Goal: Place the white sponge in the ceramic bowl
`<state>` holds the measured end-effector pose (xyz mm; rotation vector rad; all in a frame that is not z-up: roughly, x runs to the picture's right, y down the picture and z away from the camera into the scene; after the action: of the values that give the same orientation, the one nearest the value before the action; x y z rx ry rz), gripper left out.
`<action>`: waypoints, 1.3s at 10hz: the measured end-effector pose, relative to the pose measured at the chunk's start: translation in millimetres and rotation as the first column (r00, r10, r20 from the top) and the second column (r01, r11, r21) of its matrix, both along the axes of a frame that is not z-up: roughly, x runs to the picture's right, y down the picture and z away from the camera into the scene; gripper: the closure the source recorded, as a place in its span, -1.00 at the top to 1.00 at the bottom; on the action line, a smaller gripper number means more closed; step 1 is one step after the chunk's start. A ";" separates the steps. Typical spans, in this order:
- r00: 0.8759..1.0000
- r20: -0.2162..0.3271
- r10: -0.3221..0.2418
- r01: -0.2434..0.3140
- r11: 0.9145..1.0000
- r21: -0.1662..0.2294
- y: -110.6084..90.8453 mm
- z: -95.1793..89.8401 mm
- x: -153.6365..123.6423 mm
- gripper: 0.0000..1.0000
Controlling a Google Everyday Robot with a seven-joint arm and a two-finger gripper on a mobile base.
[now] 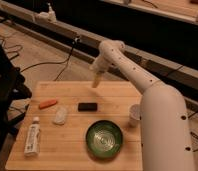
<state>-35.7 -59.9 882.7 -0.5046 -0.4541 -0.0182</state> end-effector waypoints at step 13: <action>0.838 0.348 -0.420 0.433 0.900 0.044 113.0 -32.8 -137.8 0.60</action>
<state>-173.6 53.1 849.8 -0.6354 -0.6837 -0.5419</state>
